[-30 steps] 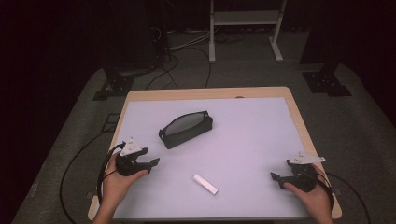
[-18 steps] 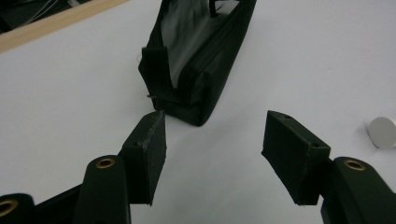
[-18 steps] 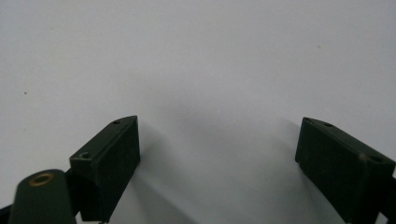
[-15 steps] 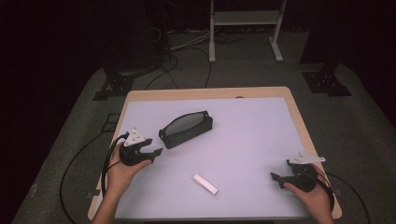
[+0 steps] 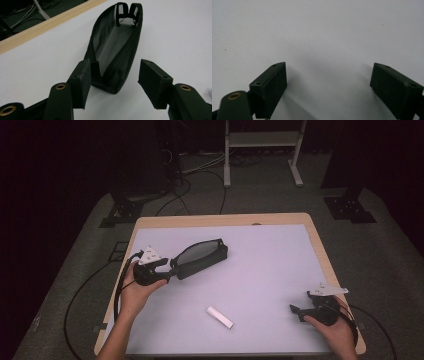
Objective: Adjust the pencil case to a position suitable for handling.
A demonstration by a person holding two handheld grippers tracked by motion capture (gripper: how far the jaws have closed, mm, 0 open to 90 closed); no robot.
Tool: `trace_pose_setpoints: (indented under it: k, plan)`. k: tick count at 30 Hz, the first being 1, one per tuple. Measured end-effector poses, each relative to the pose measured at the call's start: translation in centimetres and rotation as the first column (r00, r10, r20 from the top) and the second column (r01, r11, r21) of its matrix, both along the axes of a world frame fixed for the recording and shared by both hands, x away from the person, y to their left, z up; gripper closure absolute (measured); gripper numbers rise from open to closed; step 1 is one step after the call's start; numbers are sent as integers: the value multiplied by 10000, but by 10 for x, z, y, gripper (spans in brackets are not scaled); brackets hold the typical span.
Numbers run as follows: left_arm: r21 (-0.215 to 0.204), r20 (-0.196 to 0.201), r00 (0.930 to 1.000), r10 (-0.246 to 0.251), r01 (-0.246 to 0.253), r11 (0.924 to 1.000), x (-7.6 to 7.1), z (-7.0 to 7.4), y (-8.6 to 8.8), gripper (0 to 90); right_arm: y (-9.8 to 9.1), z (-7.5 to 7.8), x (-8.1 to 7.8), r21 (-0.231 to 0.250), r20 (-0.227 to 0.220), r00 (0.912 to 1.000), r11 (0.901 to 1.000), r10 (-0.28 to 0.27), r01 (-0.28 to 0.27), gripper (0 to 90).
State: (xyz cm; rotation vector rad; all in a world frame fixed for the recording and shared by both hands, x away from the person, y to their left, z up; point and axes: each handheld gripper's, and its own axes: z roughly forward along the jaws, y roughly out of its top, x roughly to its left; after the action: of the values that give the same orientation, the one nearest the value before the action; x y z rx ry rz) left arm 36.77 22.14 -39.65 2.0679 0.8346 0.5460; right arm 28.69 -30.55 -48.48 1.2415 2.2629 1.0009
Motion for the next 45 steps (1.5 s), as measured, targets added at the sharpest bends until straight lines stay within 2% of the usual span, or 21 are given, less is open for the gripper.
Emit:
trace_pose_setpoints:
  k: [5, 10, 13, 14, 22, 27, 28, 36, 45]
  plan:
    - [-19, 42, 10000, 7, -7, 10000, 8, 3, -2, 432, 0, 0, 0, 11, -4, 10000, 10000, -6, 6, 129]
    - [-206, 160, 9998, -104, 107, 9997, 19, 5, -7, 443, 0, 0, 0, 15, -8, 10000, 10000, -8, 8, 129]
    - [-94, 151, 9998, -146, 147, 9998, 22, 5, -8, 446, 0, 0, 0, 18, -8, 10000, 10000, -7, 7, 129]
    - [-220, 176, 9997, -170, 174, 9996, 25, 5, -11, 449, 0, 0, 0, 17, -8, 10000, 10000, -7, 7, 129]
    - [-343, 314, 9994, -163, 174, 9993, 38, 6, -20, 446, 0, 0, 0, 18, -7, 10000, 10000, -4, 4, 128]
    - [-264, 404, 9988, -288, 299, 9992, 48, 6, -25, 458, 0, 0, 0, 20, -5, 10000, 10000, -2, 2, 129]
    - [-139, 369, 9986, -369, 375, 9992, 52, 6, -27, 471, 0, 0, 0, 20, -7, 10000, 10000, -2, 2, 129]
    - [-166, 405, 9978, -523, 530, 9985, 67, 3, -37, 511, 0, 0, 0, 23, -5, 10000, 10000, -1, 1, 129]
    - [-220, 383, 9982, -459, 467, 9987, 82, 1, -43, 519, 0, 0, 0, 29, -4, 10000, 10000, 1, -1, 129]
